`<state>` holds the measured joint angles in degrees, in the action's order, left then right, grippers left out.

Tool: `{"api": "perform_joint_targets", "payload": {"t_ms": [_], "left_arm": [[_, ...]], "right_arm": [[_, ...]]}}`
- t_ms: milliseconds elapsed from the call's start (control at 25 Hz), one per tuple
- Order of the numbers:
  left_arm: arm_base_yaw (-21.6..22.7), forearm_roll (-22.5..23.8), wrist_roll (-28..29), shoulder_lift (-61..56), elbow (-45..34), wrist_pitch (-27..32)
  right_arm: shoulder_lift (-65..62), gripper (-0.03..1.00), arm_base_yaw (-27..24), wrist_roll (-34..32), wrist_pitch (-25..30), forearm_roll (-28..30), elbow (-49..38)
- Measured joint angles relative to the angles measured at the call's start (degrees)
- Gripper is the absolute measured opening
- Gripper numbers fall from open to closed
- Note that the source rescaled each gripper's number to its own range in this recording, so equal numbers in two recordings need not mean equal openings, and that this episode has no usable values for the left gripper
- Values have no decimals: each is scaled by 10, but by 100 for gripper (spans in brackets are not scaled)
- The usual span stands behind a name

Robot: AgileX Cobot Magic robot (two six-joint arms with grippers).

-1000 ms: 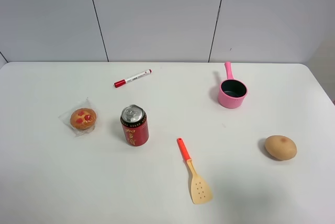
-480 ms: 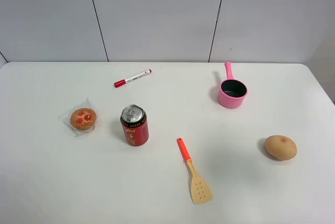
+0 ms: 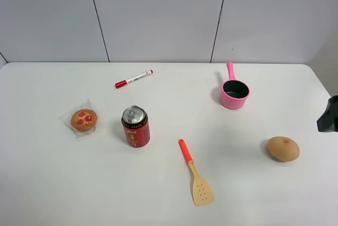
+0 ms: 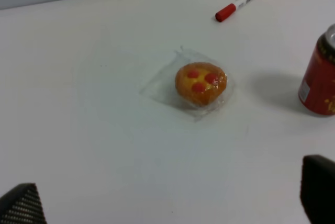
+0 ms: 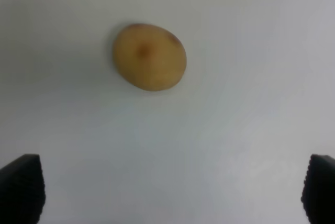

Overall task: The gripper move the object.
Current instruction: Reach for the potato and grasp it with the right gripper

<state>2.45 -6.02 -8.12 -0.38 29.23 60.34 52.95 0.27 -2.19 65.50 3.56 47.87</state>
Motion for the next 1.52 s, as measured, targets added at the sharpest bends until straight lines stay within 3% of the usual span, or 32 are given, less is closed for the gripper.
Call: {"api": "perform_joint_targets", "payload": {"t_ms": [280,640,960,1240,1520], "left_arm": [[0,0,0,0,0,0],[0,0,0,0,0,0],[0,0,0,0,0,0],[0,0,1,0,0,0],[0,0,1,0,0,0]], "right_arm": [[72,100,0,0,-23,12,0],[215,100,0,1,-112,10,1],[299,100,0,1,-157,10,-2],[316,100,0,6,-276,11,-91],[338,100,0,6,-321,11,-108]]}}
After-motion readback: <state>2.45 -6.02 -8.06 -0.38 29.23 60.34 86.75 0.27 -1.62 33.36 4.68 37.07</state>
